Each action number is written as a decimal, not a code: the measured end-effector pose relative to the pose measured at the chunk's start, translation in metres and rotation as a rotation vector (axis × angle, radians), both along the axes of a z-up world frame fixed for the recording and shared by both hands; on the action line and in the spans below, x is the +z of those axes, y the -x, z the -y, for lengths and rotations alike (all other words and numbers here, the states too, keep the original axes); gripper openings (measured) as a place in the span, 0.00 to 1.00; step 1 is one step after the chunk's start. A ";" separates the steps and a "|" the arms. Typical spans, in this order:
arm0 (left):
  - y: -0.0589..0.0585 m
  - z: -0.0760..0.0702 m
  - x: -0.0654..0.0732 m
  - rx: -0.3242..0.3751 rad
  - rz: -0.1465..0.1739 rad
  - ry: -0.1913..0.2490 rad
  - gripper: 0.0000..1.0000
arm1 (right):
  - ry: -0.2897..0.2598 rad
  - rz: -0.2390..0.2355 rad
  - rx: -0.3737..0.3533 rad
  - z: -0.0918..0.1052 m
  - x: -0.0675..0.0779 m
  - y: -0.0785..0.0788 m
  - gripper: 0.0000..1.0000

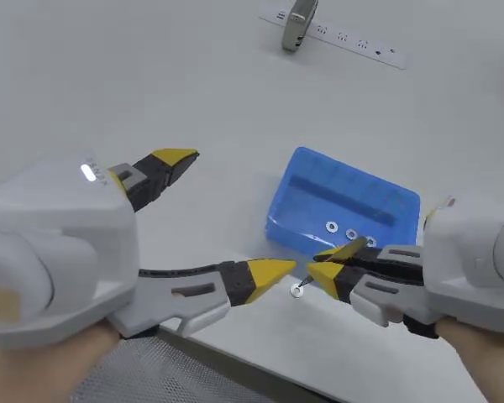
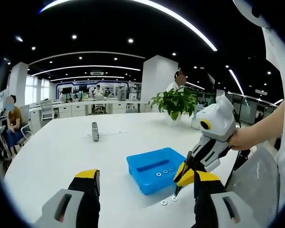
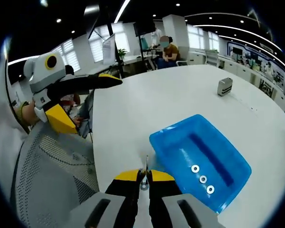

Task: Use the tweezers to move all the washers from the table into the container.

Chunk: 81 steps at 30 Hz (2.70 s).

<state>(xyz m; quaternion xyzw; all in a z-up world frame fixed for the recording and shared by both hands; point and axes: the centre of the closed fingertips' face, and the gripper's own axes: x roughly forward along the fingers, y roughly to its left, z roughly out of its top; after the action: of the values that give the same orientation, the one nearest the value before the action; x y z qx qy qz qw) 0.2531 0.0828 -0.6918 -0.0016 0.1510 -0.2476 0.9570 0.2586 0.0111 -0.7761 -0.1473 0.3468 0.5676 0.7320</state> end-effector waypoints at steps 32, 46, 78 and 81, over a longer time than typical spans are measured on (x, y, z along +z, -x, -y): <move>0.001 0.003 0.000 -0.011 0.002 -0.011 0.82 | -0.075 0.133 0.019 -0.007 0.063 -0.026 0.03; 0.000 0.001 0.000 -0.006 -0.001 -0.007 0.82 | -0.024 0.088 -0.066 -0.015 0.020 -0.080 0.03; 0.000 0.001 -0.001 -0.008 0.002 -0.009 0.82 | -0.094 0.098 -0.083 -0.010 0.055 -0.068 0.03; 0.001 0.002 0.000 -0.011 0.006 -0.007 0.82 | -0.126 0.099 -0.056 -0.014 0.064 -0.057 0.03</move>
<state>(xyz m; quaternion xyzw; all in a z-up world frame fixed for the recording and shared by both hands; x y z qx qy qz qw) 0.2526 0.0809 -0.6915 0.0031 0.1492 -0.2524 0.9561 0.3153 0.0254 -0.7119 -0.1192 0.2779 0.5596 0.7716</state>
